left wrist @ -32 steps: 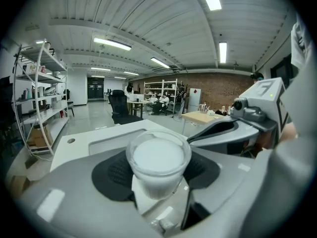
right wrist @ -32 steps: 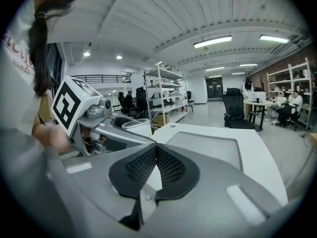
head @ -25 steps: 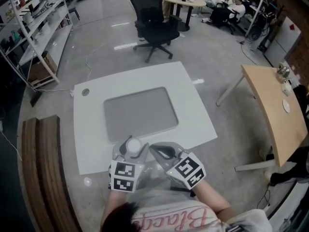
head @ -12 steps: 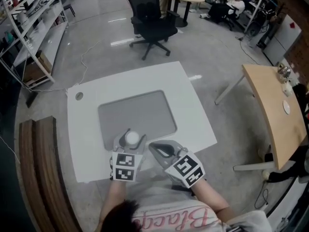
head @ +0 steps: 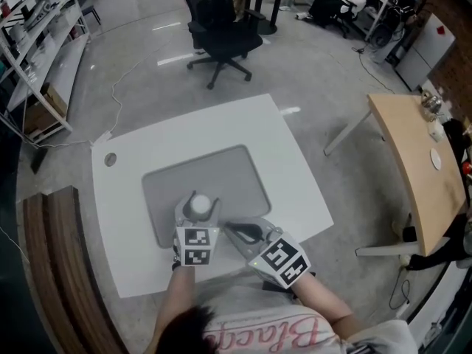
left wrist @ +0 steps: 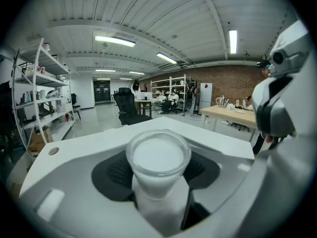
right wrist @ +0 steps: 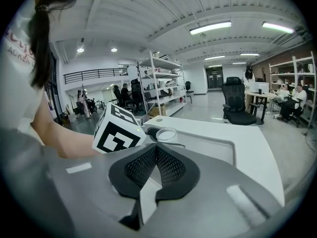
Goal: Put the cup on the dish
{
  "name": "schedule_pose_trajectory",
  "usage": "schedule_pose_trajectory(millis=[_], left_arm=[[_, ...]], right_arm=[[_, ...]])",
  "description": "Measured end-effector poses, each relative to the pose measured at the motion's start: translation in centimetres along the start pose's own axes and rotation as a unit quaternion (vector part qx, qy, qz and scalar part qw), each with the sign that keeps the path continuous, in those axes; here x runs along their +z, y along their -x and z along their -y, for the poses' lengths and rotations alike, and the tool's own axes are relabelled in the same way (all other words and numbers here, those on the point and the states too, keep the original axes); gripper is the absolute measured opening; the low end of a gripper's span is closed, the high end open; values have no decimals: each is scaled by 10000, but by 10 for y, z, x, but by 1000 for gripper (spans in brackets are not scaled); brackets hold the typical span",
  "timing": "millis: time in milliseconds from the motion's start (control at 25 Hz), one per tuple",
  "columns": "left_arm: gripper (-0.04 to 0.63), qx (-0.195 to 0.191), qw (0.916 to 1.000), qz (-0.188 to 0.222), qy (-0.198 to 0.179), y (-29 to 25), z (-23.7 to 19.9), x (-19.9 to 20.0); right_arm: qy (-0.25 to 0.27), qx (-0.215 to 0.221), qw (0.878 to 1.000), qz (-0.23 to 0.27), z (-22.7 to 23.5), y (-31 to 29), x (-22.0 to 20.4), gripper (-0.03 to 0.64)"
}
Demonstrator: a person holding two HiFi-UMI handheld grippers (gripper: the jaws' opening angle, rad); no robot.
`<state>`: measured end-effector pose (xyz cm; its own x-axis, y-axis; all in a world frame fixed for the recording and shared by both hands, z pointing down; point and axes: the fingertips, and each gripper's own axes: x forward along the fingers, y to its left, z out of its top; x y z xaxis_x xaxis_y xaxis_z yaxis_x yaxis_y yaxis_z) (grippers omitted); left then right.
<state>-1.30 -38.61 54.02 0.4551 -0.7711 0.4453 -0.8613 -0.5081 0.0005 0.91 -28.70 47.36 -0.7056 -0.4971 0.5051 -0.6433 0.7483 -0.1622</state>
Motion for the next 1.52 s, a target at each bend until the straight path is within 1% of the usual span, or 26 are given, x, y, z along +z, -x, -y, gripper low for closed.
schedule_pose_trajectory(millis=[160, 520, 680, 920, 960, 1040, 1120, 1320, 1480, 1520], left_arm=[[256, -86, 9999, -102, 36, -17, -1, -9], [256, -237, 9991, -351, -5, -41, -8, -27], [256, -327, 9989, -329, -108, -44, -8, -28], [258, -397, 9985, -367, -100, -47, -7, -31], [275, -425, 9983, -385, -58, -46, -6, -30], [388, -483, 9980, -411, 19, -46, -4, -28], [431, -454, 9981, -408, 62, -44, -4, -26], [437, -176, 9989, -413, 159, -24, -16, -22], [430, -93, 9989, -403, 204, -2, -12, -22], [419, -71, 9990, -398, 188, 4, -10, -23]], right_arm=[[-26, -35, 9998, -173, 7, -8, -7, 2], [-189, -72, 9990, -395, 18, -18, -14, 2], [-214, -85, 9986, -467, 17, -22, -17, 2], [-189, -120, 9987, -458, 14, -20, -14, 2], [-184, -139, 9987, -463, 14, -20, -14, 2], [-173, -160, 9987, -449, 14, -19, -14, 2], [-160, -165, 9989, -403, 13, -17, -13, 2], [-110, -179, 9995, -244, 5, -10, -7, 2], [-207, -209, 9995, -140, 2, -1, -7, 2], [-194, -230, 9995, -121, 1, 1, -8, 2]])
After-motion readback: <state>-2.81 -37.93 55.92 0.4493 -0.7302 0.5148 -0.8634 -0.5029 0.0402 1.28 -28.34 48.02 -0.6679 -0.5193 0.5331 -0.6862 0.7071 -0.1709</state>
